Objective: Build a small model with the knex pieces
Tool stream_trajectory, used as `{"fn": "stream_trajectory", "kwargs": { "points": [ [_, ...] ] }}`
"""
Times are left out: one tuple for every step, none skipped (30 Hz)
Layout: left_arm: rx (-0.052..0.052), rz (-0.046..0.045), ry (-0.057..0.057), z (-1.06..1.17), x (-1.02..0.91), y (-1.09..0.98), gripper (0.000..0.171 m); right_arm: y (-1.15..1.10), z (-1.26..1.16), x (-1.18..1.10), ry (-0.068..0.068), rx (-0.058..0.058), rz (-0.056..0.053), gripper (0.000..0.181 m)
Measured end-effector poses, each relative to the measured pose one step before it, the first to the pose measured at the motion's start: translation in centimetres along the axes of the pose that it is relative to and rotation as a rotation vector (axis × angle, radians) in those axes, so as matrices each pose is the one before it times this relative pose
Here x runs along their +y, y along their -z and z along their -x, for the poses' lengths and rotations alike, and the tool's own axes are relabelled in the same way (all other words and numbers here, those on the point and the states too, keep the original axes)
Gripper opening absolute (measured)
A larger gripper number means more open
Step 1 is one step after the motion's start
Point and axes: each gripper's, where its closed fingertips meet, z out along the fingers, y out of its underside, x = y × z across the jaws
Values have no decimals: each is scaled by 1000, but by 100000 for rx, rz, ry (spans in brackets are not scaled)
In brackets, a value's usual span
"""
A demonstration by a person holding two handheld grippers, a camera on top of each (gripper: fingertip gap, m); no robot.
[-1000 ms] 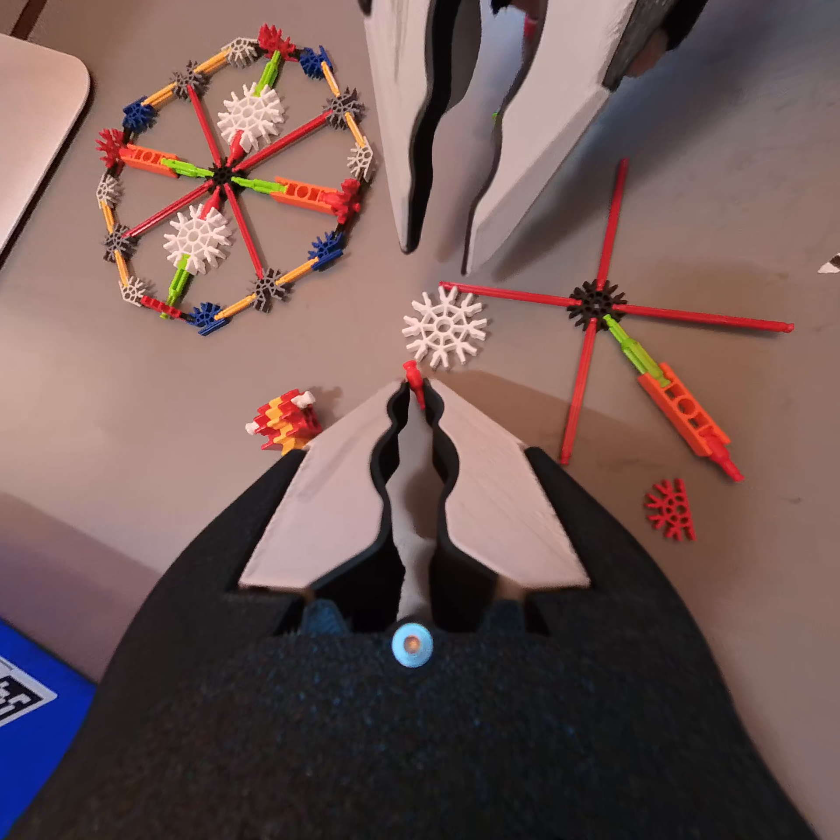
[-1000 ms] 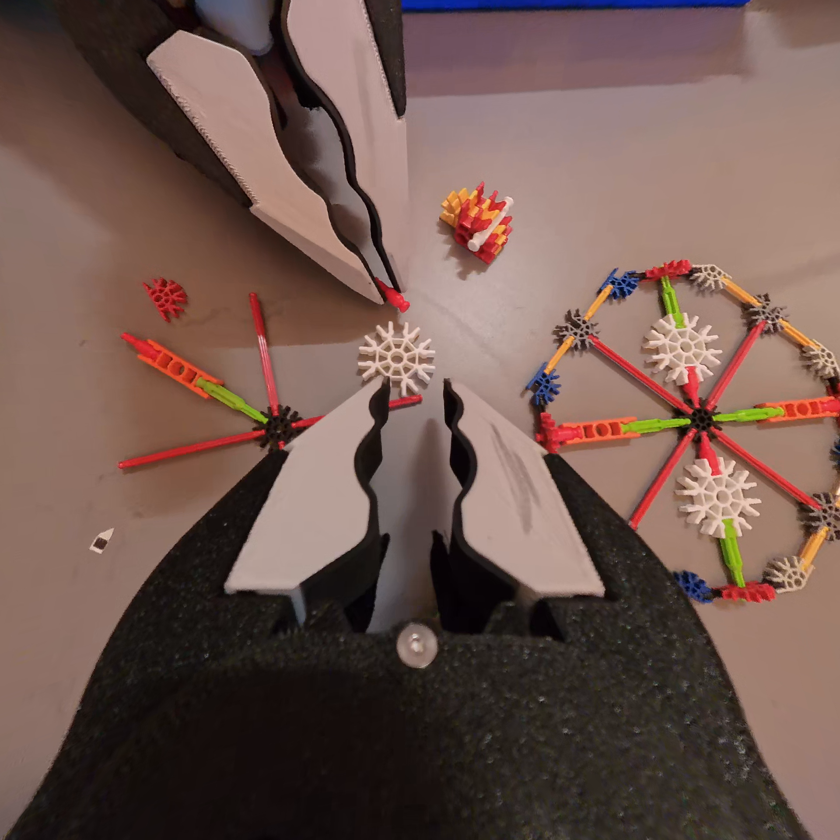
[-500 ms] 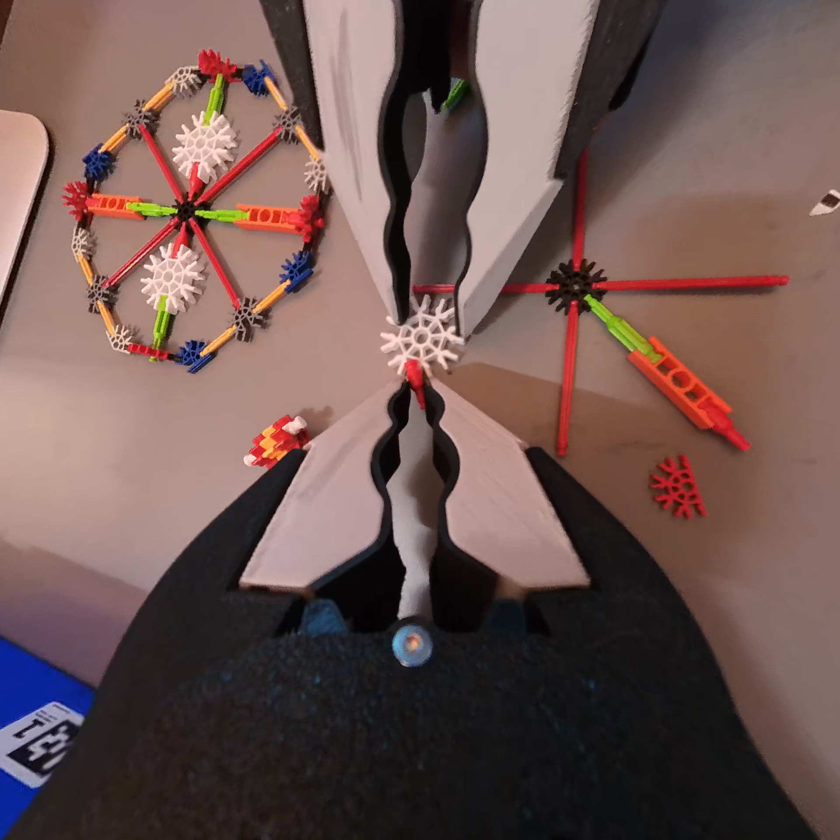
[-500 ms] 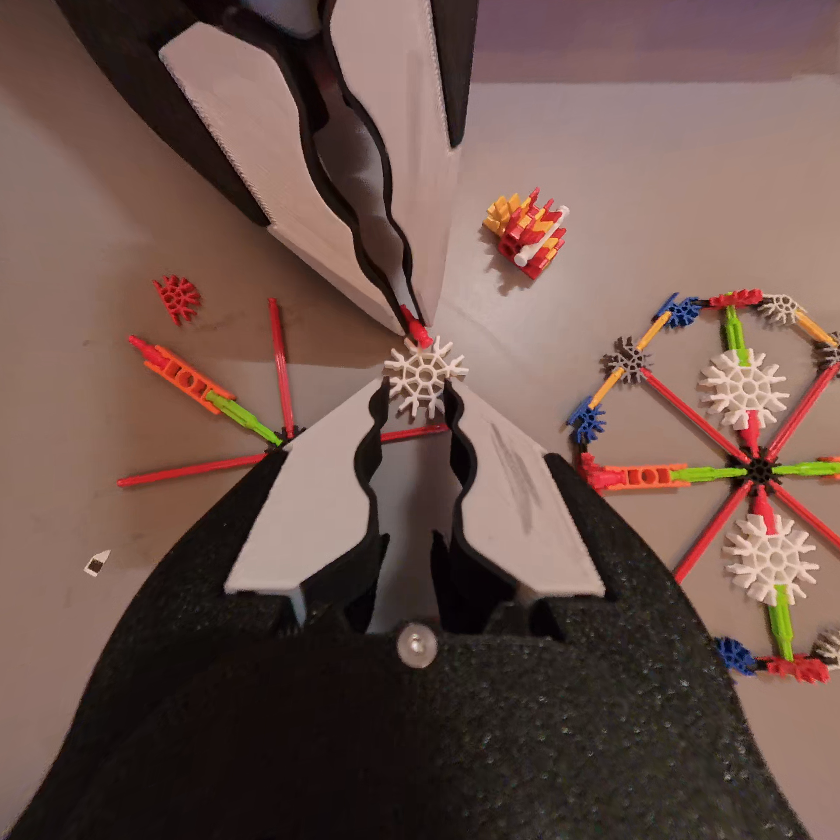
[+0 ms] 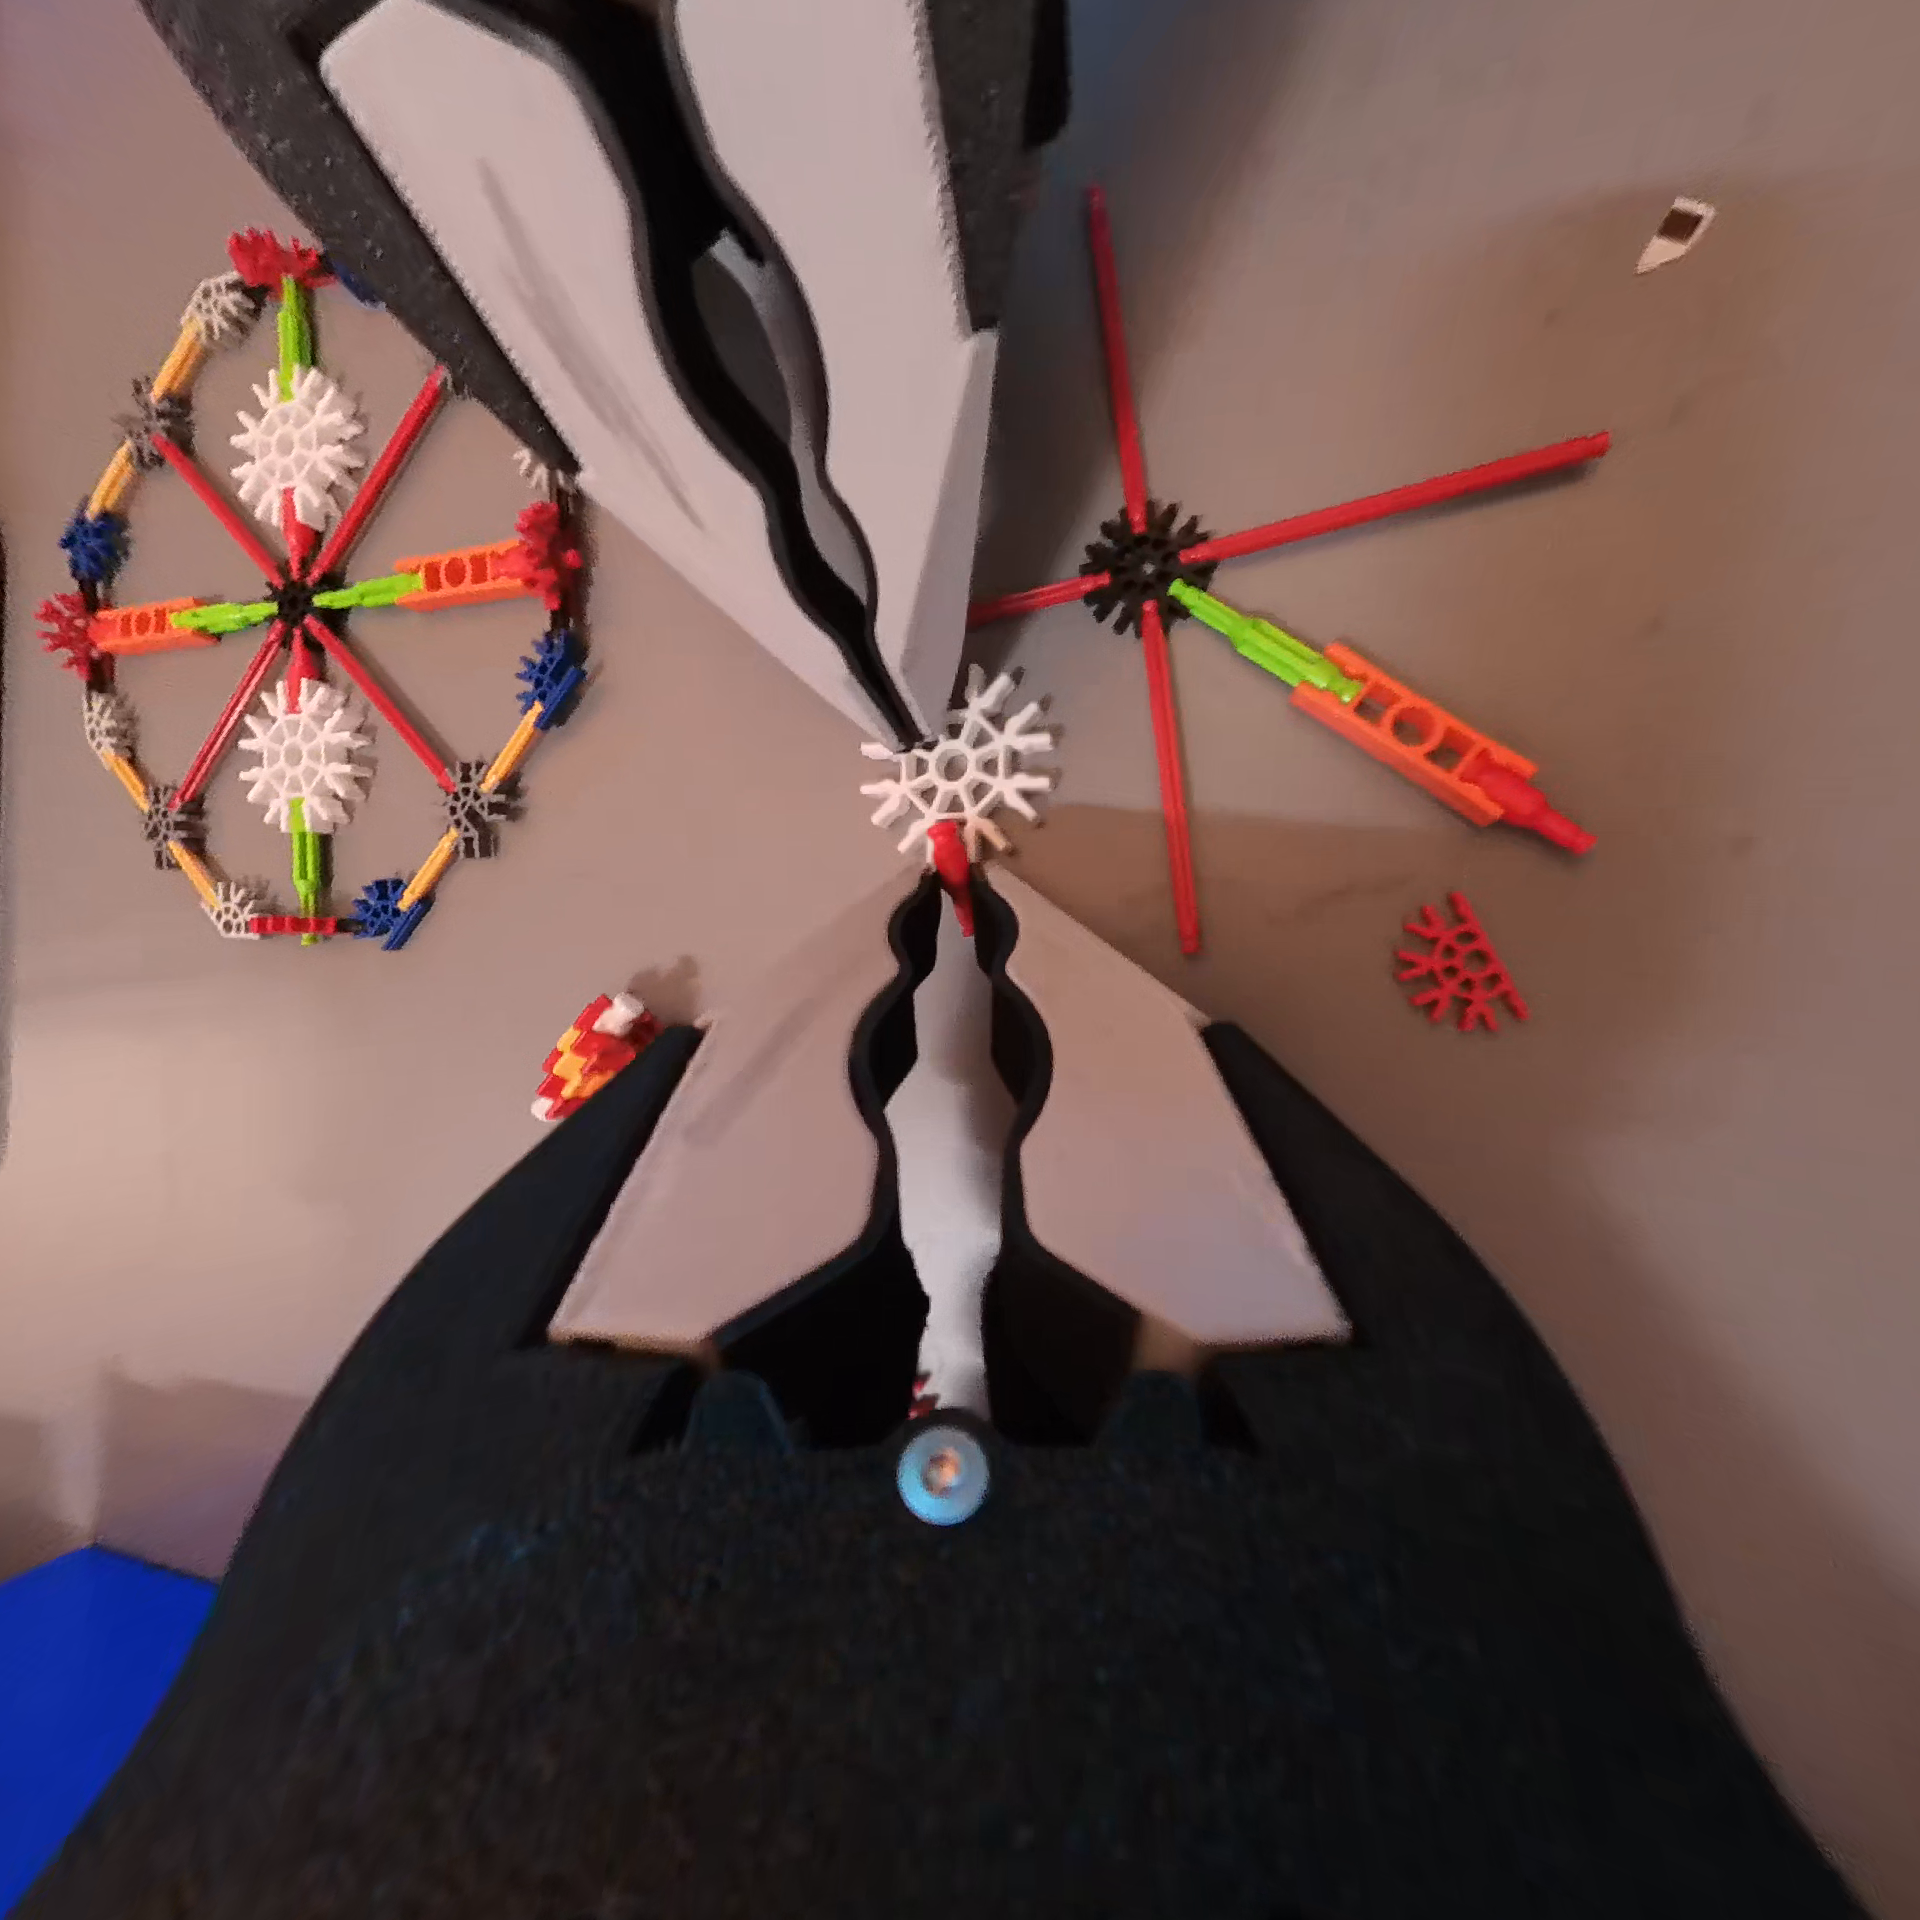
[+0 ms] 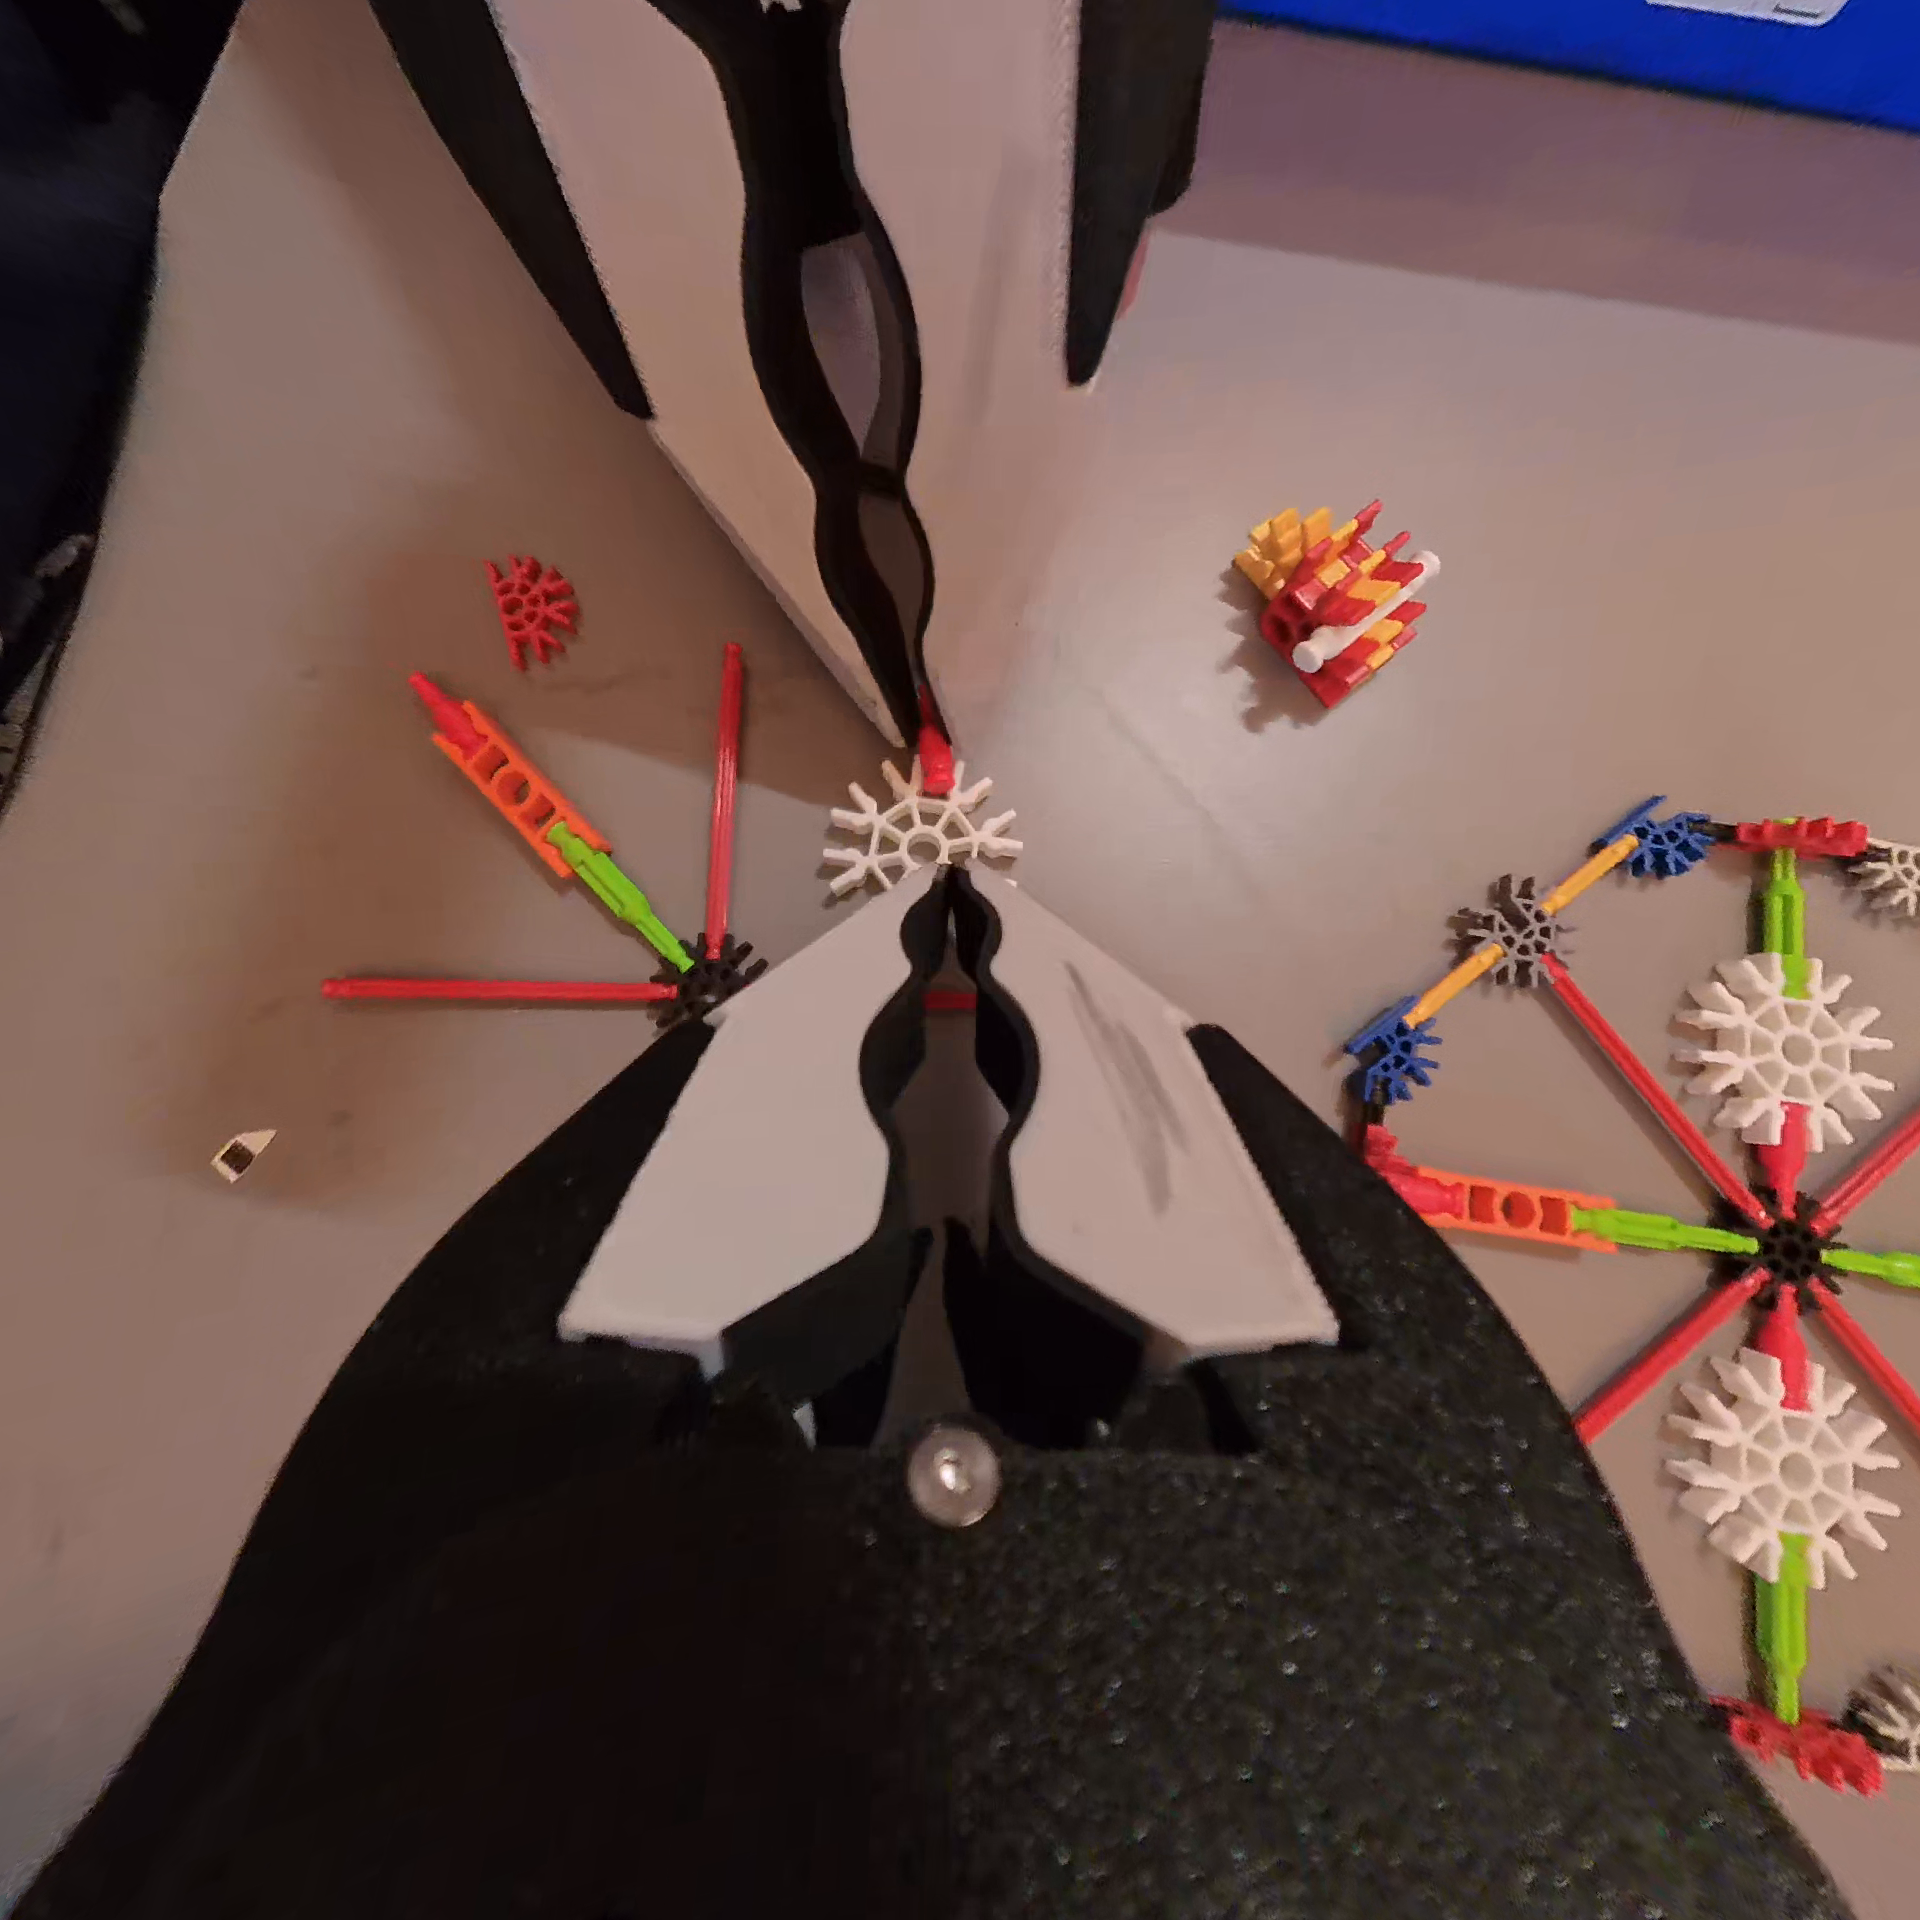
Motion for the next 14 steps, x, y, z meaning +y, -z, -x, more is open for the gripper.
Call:
{"fn": "stream_trajectory", "kwargs": {
  "points": [
    [-249, -354, -1281, -48, -60, 30, 5, -5, 18, 5, 320, -146, 201, 0],
    [269, 246, -452, -43, 36, 32, 5, -1, 1, -11, 331, -46, 349, 0],
    [289, 361, -1520, -52, 55, 23, 5, -6, 9, -2, 193, -164, 320, 0],
    [-234, 136, -2828, -10, -9, 23, 5, -5, 17, -5, 344, -140, 295, 0],
    [-271, 722, -2070, 6, 34, -27, 5, -7, 2, 6, 432, -48, 283, 0],
    [67, 2082, -680, 28, 215, -83, 5, -1, 3, -4, 193, -70, 208, 0],
    [83, 1367, -1249, -10, 122, -109, 5, -1, 5, -12, 69, -60, 80, 0],
    [136, -285, -1240, -32, -130, -37, 5, 2, -9, 1, -147, 5, -37, 0],
    [805, -214, -259, -112, -116, -15, 5, 5, -12, 1, -294, 60, -114, 0],
    [311, 195, -489, -19, -23, -20, 5, 10, -8, 6, -193, 79, -102, 0],
    [-758, 800, -1137, 122, 71, -8, 5, 16, -28, 5, -89, 272, 30, 0],
    [-1091, 870, -1154, 138, 63, -33, 5, 24, -28, 28, -45, 349, 295, 0],
    [-133, 430, 55, 31, -16, -25, 5, 28, -4, 23, 122, 263, 421, 1],
    [403, 17, 312, -37, -40, -12, 5, 20, 19, -10, 286, 347, 343, 2]
  ]
}}
